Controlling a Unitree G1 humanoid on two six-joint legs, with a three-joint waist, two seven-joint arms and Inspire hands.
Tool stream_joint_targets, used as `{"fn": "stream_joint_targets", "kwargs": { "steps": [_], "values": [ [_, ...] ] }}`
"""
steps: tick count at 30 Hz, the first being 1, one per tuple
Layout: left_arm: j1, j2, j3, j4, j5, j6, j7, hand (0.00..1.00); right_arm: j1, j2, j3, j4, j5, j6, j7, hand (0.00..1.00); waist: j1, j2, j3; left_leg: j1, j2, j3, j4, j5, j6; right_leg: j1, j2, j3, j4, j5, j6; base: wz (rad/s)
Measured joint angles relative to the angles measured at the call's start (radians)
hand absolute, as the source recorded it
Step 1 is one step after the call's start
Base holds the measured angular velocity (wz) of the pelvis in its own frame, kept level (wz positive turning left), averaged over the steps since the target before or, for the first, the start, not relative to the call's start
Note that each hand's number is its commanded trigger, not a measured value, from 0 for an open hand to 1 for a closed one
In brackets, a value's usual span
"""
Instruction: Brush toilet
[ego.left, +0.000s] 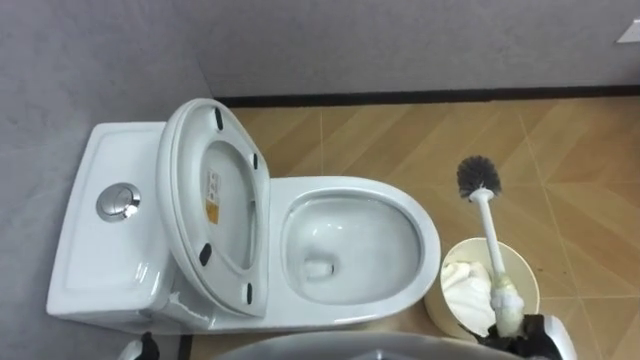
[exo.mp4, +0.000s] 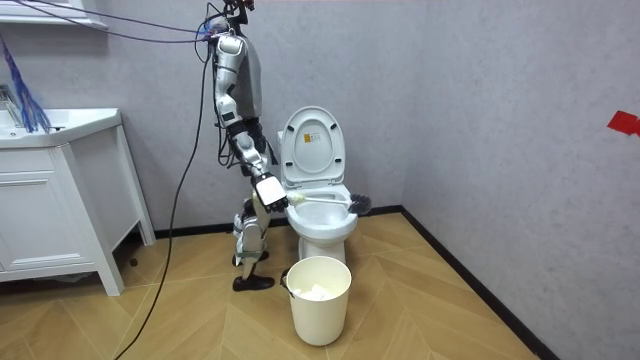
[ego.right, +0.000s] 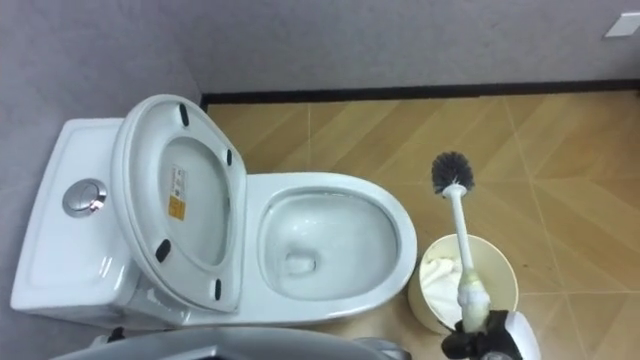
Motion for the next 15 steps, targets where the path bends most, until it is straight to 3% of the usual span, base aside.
{"fn": "stream_joint_targets", "kwargs": {
  "steps": [15],
  "values": [
    [0.019,-0.002,0.051,0.003,0.001,0.013,-0.049,0.0,-0.028,0.0,-0.017,0.136,0.082,0.023,0.003,1.0,0.012,-0.007,0.0021,-0.009,0.001,-0.004,-0.001,0.0,0.0,-0.013,0.001,-0.006,0.003,0.001,0.001,0.01]
  ]
}}
